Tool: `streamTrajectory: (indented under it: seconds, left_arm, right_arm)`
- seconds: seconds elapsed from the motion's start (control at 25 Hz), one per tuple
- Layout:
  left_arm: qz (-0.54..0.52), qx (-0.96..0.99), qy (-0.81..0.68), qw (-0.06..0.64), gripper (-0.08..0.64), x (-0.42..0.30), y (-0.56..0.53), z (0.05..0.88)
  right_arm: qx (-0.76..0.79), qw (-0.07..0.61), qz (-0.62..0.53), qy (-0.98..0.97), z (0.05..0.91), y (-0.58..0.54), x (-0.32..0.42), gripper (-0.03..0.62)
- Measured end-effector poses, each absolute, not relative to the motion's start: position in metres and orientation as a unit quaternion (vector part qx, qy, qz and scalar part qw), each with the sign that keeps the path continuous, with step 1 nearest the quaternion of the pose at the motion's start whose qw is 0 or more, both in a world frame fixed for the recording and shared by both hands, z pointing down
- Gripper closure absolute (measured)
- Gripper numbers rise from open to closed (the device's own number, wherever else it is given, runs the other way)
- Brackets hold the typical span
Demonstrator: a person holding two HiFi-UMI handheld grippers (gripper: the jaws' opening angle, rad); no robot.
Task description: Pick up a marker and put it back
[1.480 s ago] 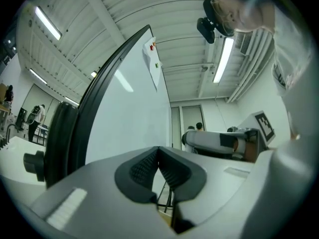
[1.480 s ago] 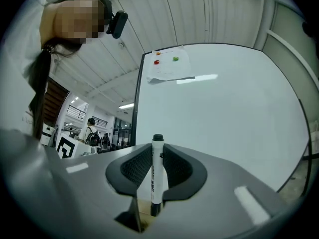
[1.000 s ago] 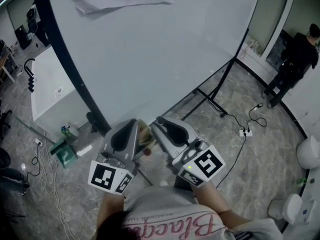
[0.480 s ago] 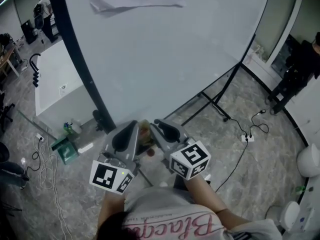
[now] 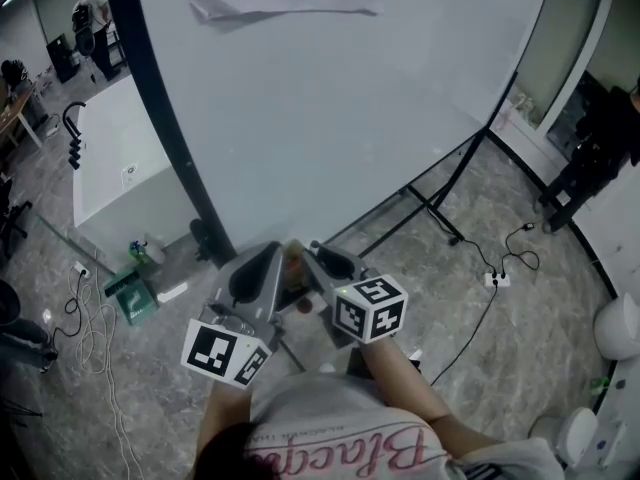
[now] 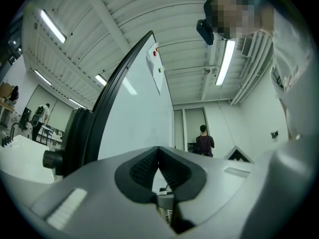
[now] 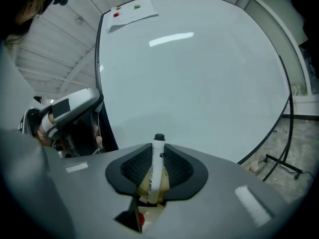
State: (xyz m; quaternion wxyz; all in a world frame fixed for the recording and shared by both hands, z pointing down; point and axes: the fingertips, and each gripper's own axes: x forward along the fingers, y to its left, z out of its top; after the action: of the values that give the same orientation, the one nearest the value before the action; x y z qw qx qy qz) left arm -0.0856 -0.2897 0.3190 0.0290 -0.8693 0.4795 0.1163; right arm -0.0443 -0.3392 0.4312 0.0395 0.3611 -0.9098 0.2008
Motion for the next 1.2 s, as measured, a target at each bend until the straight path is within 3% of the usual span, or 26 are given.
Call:
streamTrajectory:
  seconds: [0.36, 0.68, 0.96, 1.2]
  left_arm:
    - [0.118, -0.867, 0.484, 0.03, 0.56, -0.091, -0.291, 0.318]
    - [0.117, -0.867, 0.484, 0.028, 0.56, -0.095, -0.291, 0.318]
    - [0.119, -0.872, 0.474, 0.034, 0.56, -0.089, -0.291, 0.314]
    - [0.123, -0.874, 0.468, 0.04, 0.56, -0.086, -0.289, 0.309]
  right_arm:
    - [0.373, 0.059, 0.182, -0.908, 0.438, -0.35, -0.046, 0.507]
    - [0.374, -0.007, 0.129, -0.918, 0.385, -0.344, -0.024, 0.46]
    - [0.358, -0.087, 0.002, -0.93, 0.306, -0.306, -0.003, 0.565]
    - [0.36, -0.035, -0.088, -0.928, 0.301, -0.283, -0.005, 0.592]
